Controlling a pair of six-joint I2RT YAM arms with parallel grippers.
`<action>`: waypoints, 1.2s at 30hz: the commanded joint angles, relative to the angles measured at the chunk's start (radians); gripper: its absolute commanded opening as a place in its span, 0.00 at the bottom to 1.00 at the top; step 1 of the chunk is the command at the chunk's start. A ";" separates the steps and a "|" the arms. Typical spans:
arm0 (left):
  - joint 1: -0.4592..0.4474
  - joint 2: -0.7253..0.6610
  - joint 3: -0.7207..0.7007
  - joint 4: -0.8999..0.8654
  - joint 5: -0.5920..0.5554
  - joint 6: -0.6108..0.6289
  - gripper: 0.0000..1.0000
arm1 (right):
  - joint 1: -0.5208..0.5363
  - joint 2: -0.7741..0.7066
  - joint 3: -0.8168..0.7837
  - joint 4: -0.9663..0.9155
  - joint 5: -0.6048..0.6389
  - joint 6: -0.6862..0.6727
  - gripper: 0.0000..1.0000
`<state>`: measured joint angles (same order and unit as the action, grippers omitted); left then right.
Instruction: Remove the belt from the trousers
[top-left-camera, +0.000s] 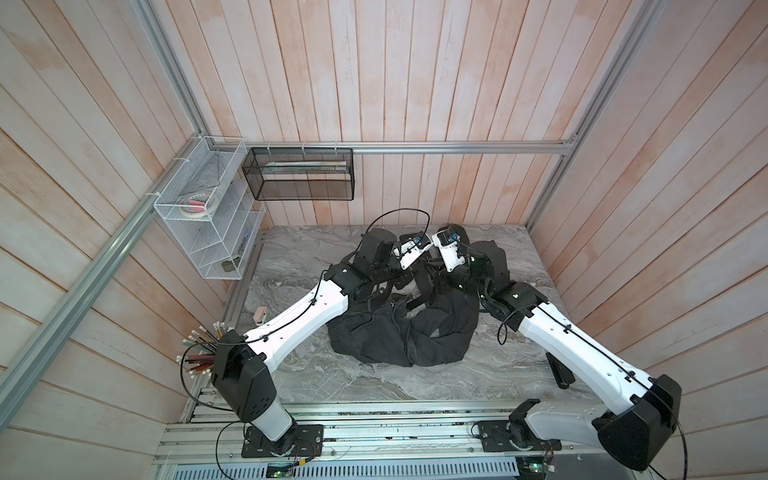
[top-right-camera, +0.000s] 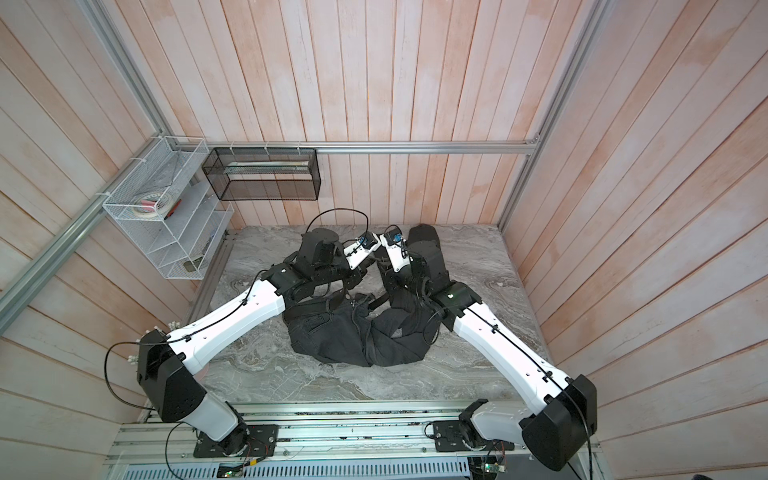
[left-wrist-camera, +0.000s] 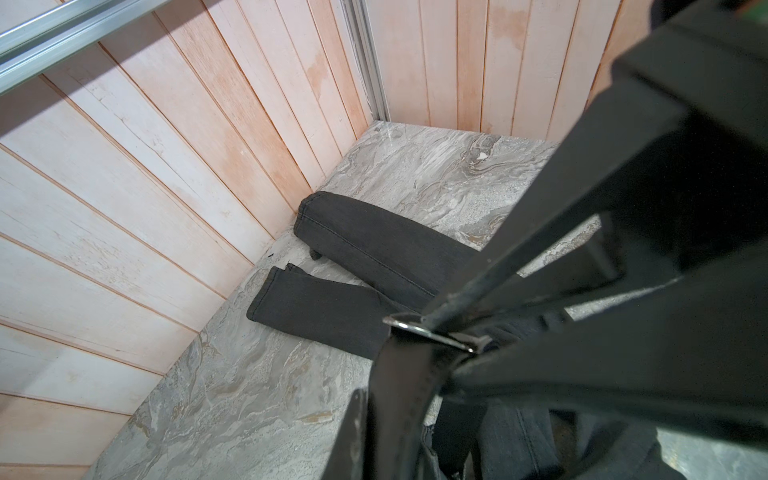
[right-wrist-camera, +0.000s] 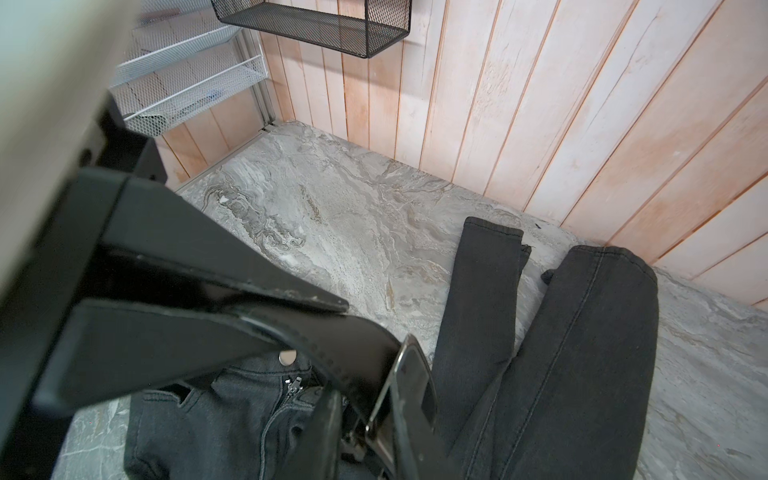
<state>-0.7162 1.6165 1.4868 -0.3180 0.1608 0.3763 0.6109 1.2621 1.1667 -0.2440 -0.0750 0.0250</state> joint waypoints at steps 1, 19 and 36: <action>-0.005 0.005 0.027 0.022 0.032 -0.027 0.00 | 0.008 0.011 -0.004 -0.041 0.004 -0.005 0.23; -0.005 -0.004 0.027 0.021 0.033 -0.031 0.00 | 0.009 0.002 -0.026 -0.044 0.007 -0.004 0.16; -0.006 -0.027 0.038 0.036 0.062 -0.050 0.00 | 0.006 0.006 -0.090 -0.006 0.012 0.006 0.12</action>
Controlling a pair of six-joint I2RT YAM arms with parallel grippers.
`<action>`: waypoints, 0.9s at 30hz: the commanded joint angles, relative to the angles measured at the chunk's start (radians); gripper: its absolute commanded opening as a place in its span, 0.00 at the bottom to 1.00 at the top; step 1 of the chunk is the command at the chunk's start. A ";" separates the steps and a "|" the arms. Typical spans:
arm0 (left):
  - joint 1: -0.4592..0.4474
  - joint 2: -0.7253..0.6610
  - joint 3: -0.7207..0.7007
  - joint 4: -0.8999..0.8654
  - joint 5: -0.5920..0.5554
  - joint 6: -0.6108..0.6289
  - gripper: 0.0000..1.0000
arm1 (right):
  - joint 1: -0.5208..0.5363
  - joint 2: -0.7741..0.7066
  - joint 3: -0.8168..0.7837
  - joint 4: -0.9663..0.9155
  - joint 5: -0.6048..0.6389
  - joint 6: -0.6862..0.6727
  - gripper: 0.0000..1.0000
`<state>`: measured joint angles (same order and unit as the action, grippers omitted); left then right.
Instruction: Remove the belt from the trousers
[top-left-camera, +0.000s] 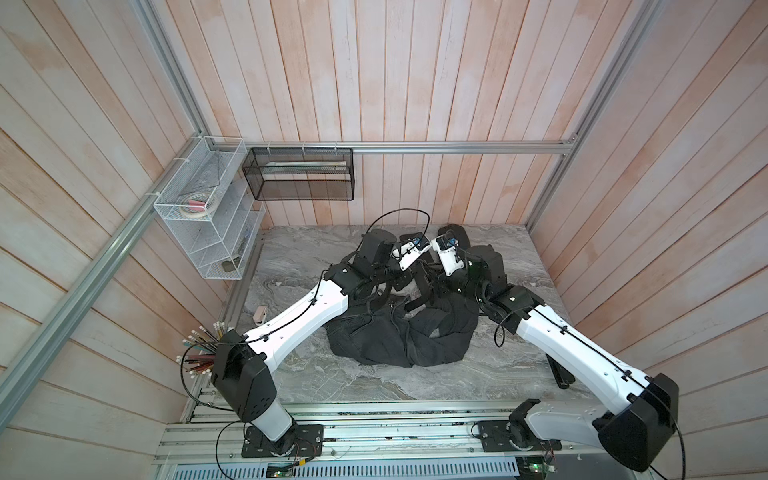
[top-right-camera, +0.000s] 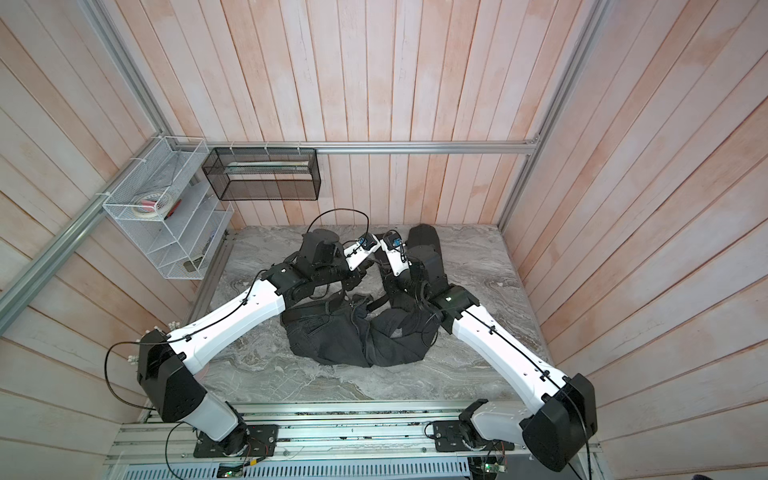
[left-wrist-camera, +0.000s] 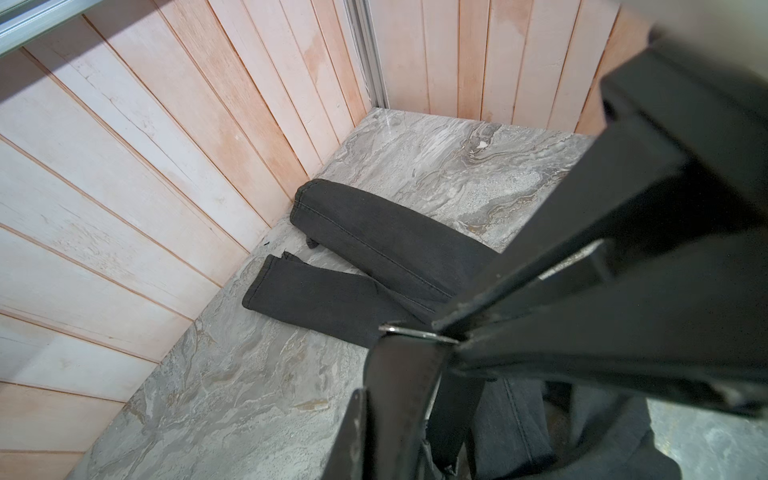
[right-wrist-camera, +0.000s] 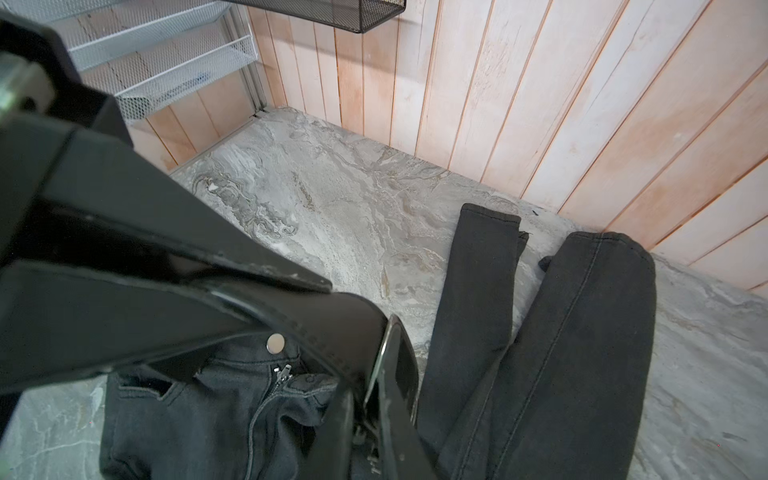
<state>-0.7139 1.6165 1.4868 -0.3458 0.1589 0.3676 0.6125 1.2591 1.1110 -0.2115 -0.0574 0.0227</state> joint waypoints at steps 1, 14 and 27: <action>-0.006 -0.030 0.039 0.065 0.068 -0.044 0.00 | 0.004 0.010 -0.038 -0.036 -0.003 0.008 0.11; 0.043 -0.086 0.018 0.134 0.179 -0.119 0.00 | -0.036 0.005 -0.146 0.037 -0.024 0.040 0.15; 0.080 -0.133 -0.051 0.218 0.258 -0.173 0.00 | -0.083 -0.006 -0.221 0.105 -0.064 0.074 0.17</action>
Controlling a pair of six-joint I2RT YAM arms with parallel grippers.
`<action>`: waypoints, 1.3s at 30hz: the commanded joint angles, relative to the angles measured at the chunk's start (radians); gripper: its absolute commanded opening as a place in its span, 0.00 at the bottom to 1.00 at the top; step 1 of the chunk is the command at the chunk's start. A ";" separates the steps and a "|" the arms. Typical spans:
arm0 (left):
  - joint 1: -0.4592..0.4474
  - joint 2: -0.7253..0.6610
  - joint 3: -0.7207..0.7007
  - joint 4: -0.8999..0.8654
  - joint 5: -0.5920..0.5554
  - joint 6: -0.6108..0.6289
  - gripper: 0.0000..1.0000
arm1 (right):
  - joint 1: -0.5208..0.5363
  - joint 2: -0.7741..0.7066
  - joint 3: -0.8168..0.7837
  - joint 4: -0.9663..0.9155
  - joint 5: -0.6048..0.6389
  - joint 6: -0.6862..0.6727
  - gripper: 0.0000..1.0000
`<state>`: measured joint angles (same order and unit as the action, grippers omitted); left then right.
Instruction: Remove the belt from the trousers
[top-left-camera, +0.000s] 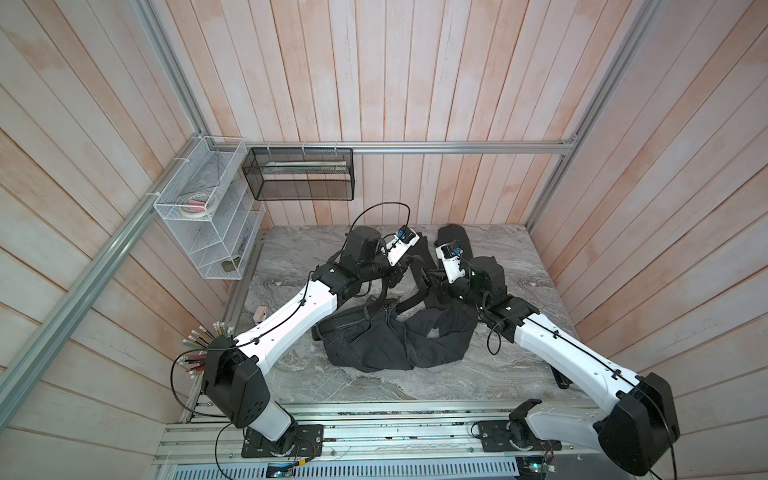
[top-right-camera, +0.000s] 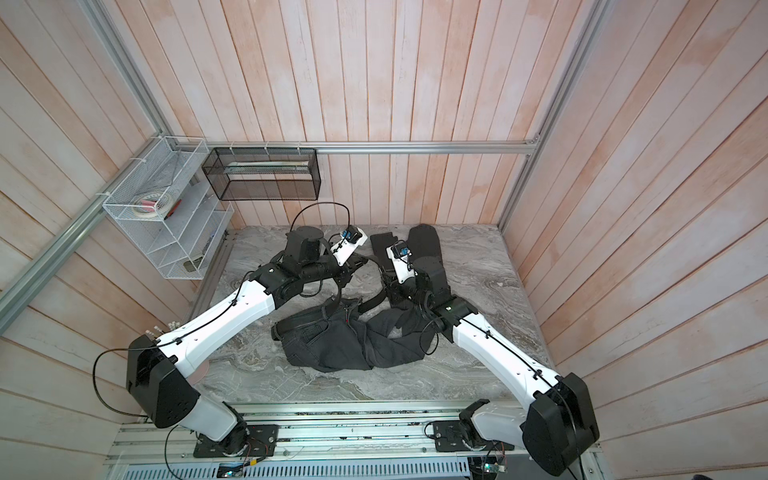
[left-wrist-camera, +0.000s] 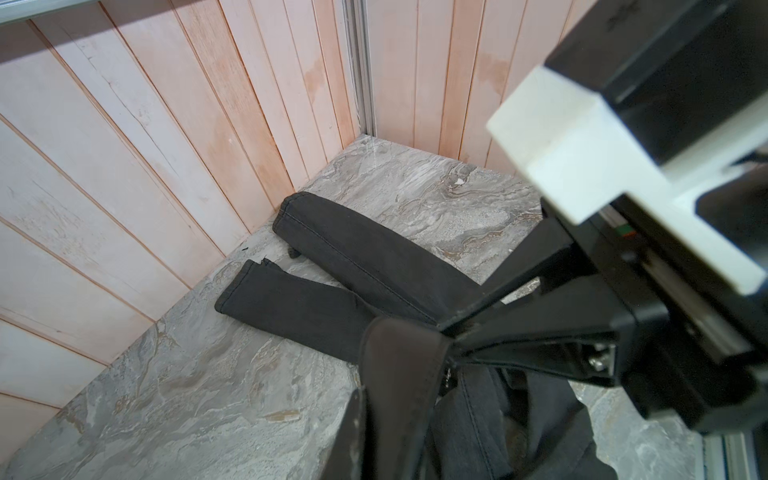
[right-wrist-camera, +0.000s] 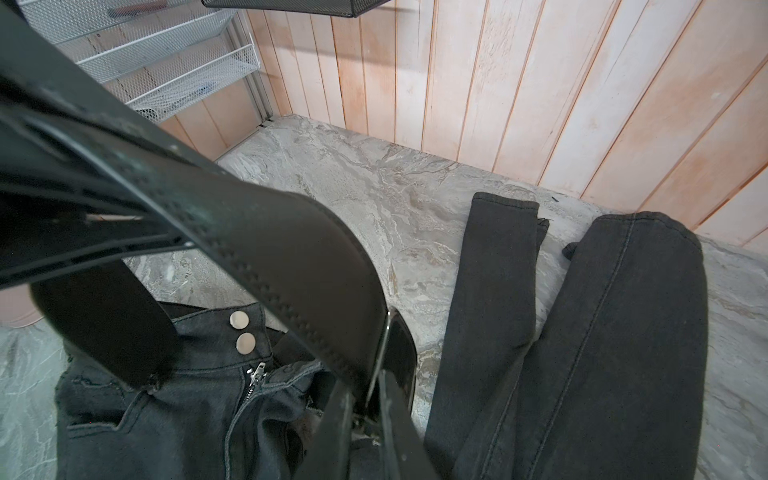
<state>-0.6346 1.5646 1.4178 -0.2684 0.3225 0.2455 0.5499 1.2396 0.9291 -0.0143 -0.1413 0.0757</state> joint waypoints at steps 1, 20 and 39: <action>0.001 -0.080 0.015 0.142 0.096 -0.052 0.00 | -0.021 0.009 -0.041 -0.087 0.017 0.022 0.17; 0.003 -0.074 0.010 0.142 0.110 -0.061 0.00 | -0.020 0.004 -0.028 -0.083 0.002 0.039 0.27; 0.025 -0.036 0.021 0.178 0.102 -0.146 0.00 | 0.057 -0.206 -0.167 0.205 0.169 0.077 0.49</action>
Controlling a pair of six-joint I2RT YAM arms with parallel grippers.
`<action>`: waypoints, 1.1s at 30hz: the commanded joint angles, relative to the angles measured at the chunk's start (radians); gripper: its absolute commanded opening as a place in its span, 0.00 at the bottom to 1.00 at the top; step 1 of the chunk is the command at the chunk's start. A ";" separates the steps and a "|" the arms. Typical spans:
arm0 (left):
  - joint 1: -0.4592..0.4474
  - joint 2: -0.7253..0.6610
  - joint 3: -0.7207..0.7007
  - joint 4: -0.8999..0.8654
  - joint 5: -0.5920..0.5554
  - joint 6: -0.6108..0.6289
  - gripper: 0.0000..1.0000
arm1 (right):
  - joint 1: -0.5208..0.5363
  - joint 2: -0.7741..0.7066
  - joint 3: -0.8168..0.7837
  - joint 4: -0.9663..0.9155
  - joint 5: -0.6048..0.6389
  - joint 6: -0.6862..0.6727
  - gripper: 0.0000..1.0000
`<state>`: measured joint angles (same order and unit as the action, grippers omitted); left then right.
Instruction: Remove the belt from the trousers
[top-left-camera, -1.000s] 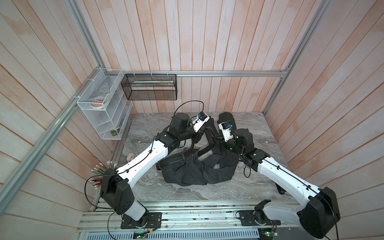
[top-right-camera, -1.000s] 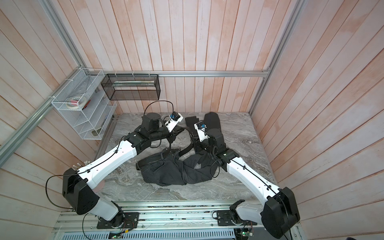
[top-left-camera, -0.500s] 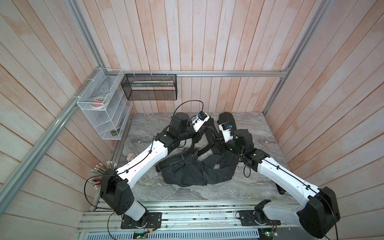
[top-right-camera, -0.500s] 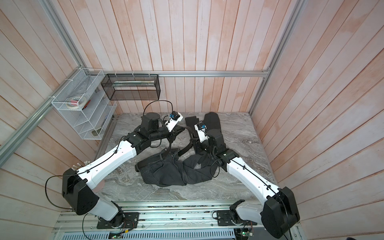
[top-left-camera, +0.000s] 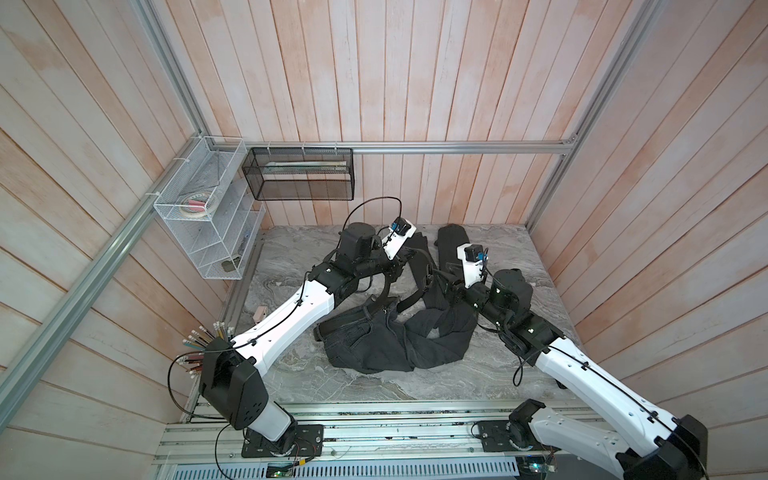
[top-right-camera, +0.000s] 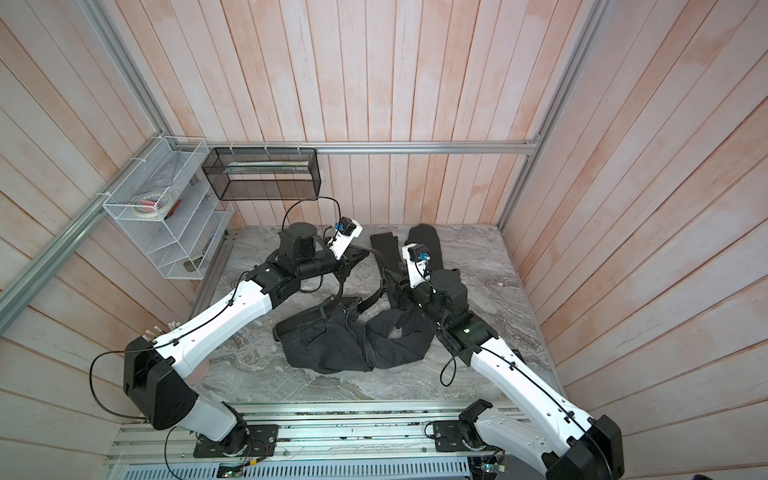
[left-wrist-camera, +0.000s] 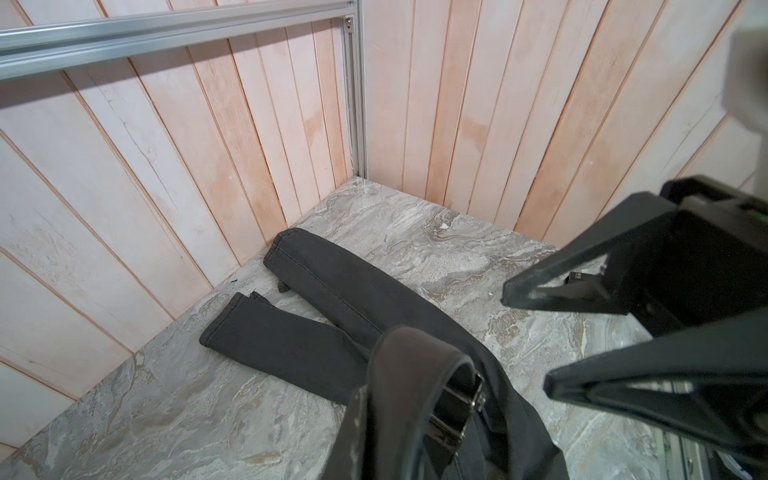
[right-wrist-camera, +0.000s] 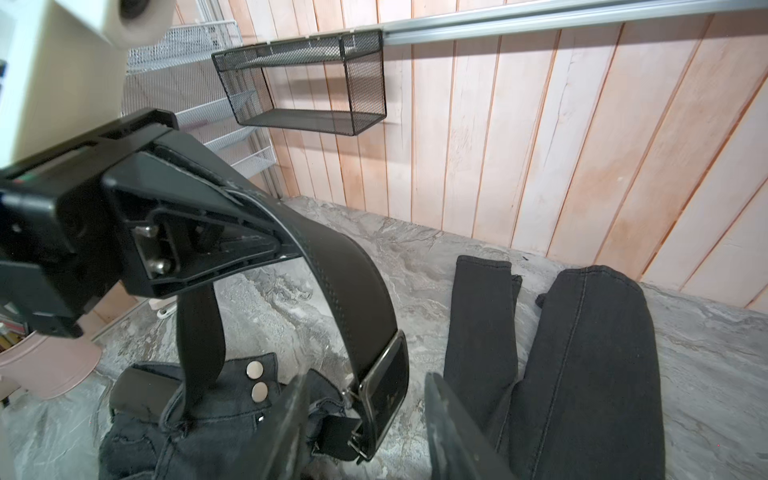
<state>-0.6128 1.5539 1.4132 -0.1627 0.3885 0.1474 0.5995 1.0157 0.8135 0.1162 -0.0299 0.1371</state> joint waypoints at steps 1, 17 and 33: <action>0.004 -0.026 0.030 0.073 0.041 -0.049 0.00 | 0.009 0.025 -0.068 0.097 0.049 0.023 0.50; 0.017 -0.076 -0.002 0.136 0.082 -0.095 0.00 | 0.042 0.225 -0.003 0.168 0.198 -0.012 0.28; 0.040 -0.133 -0.298 0.350 0.092 -0.038 0.08 | 0.049 0.079 0.162 0.168 0.358 -0.230 0.00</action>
<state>-0.5739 1.4189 1.1557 0.1768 0.4660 0.0879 0.6456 1.1305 0.9047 0.2531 0.2928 -0.0586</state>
